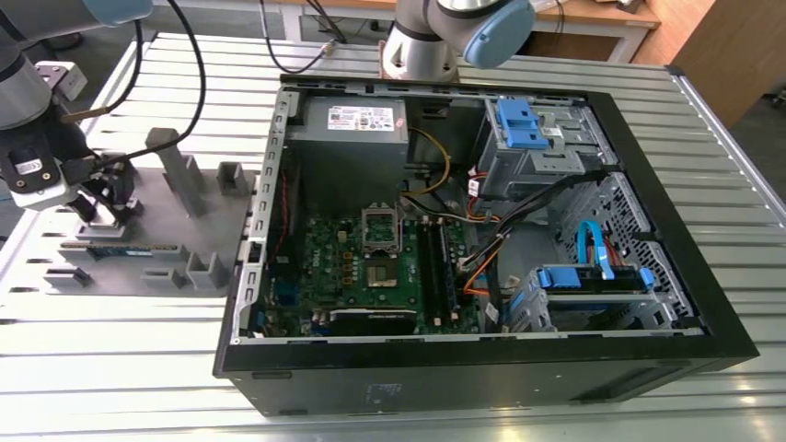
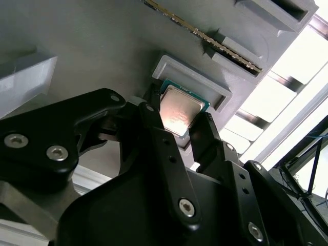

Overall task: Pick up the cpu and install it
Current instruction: 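Pick up the cpu and move it towards the insertion slot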

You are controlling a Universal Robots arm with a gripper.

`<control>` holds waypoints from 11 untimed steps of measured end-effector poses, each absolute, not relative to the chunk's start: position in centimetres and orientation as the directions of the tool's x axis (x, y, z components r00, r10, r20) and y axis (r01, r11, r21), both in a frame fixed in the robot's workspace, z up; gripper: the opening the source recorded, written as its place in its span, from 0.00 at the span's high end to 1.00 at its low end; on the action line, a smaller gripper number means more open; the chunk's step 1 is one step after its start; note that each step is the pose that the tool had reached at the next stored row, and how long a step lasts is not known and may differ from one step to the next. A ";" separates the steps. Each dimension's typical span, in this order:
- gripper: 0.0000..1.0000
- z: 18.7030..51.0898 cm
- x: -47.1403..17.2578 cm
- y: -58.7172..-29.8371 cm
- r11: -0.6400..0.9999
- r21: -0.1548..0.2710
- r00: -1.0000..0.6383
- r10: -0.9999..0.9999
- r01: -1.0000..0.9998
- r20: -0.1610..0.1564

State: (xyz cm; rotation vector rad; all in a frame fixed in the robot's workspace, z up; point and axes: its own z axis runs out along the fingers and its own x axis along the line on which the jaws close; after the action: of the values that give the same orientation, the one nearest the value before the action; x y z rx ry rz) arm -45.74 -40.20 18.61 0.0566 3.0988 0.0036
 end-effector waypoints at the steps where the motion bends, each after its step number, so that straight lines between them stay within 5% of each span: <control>1: 0.53 18.6 -45.8 -40.2 0.999 0.004 -0.998 0.037 0.036 -0.042; 11: 0.53 18.5 -46.0 -40.2 0.999 0.006 -0.998 0.037 0.036 -0.042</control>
State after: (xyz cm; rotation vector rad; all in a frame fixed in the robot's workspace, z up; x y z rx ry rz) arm -46.01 -40.21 18.46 0.0567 3.0992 0.0087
